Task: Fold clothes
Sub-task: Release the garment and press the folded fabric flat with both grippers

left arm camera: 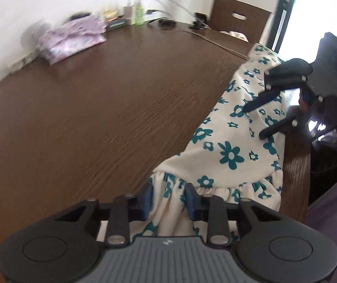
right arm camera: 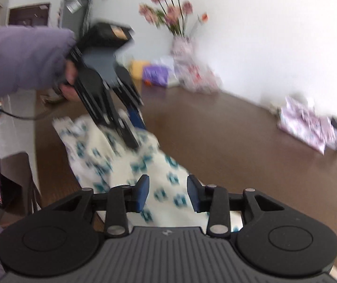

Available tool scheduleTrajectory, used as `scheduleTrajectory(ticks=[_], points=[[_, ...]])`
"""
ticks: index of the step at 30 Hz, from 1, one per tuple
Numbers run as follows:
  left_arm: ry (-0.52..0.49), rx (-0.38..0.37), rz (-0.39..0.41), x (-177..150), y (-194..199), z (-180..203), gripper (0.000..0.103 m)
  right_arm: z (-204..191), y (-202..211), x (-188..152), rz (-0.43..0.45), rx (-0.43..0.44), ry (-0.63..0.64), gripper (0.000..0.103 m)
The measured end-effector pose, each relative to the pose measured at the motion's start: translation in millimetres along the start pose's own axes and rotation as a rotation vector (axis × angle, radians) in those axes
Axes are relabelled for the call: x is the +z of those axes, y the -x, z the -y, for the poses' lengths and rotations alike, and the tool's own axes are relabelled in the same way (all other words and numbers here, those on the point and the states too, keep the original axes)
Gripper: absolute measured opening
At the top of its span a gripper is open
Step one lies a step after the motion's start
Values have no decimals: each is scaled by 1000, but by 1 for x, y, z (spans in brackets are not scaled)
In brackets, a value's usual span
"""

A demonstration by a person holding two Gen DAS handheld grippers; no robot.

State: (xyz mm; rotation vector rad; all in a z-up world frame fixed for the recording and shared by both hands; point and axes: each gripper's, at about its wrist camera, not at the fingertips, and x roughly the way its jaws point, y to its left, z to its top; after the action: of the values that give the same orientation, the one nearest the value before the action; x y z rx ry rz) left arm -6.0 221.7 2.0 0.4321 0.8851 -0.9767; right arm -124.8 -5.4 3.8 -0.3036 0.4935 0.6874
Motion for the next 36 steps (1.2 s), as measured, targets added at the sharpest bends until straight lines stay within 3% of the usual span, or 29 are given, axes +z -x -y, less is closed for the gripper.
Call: scheduleTrajectory(ticks=[2, 4, 9, 11, 13, 15, 19, 21, 22, 23, 24, 26, 29, 31, 33, 36], points=[[56, 41, 9, -9, 8, -1, 10, 2, -10, -5, -47, -10, -16, 36], [77, 108, 9, -19, 16, 3, 8, 8, -13, -13, -54, -15, -53, 35], [121, 205, 10, -32, 29, 2, 18, 13, -16, -20, -50, -32, -141, 36], [141, 238, -4, -32, 35, -2, 30, 11, -17, -19, -56, -48, -138, 37], [160, 292, -4, -32, 46, -5, 31, 12, -19, -17, -66, -51, -151, 38], [175, 407, 12, -32, 60, -6, 29, 14, -18, -17, -67, -54, -161, 39], [309, 571, 193, -20, 97, 7, 27, 14, -13, -17, -60, -58, -175, 40], [315, 638, 253, -4, 95, 34, 37, 22, 7, -12, -5, -69, -209, 39], [305, 662, 278, 3, 92, 50, 48, 27, 19, -10, 33, -80, -229, 39], [290, 653, 300, 8, 84, 64, 60, 36, 34, -9, 72, -112, -248, 39], [284, 632, 317, 10, 74, 77, 63, 47, 49, -12, 102, -163, -266, 39], [302, 594, 313, 10, 52, 100, 64, 70, 75, -18, 132, -270, -310, 39], [330, 540, 328, 5, 21, 131, 64, 111, 86, -42, 68, -407, -422, 38], [398, 481, 338, -4, 1, 137, 64, 130, 81, -62, 5, -446, -492, 29], [448, 482, 299, -13, -18, 137, 63, 139, 74, -82, -51, -486, -530, 25], [481, 488, 316, -21, -25, 138, 64, 135, 82, -101, -24, -479, -553, 24]])
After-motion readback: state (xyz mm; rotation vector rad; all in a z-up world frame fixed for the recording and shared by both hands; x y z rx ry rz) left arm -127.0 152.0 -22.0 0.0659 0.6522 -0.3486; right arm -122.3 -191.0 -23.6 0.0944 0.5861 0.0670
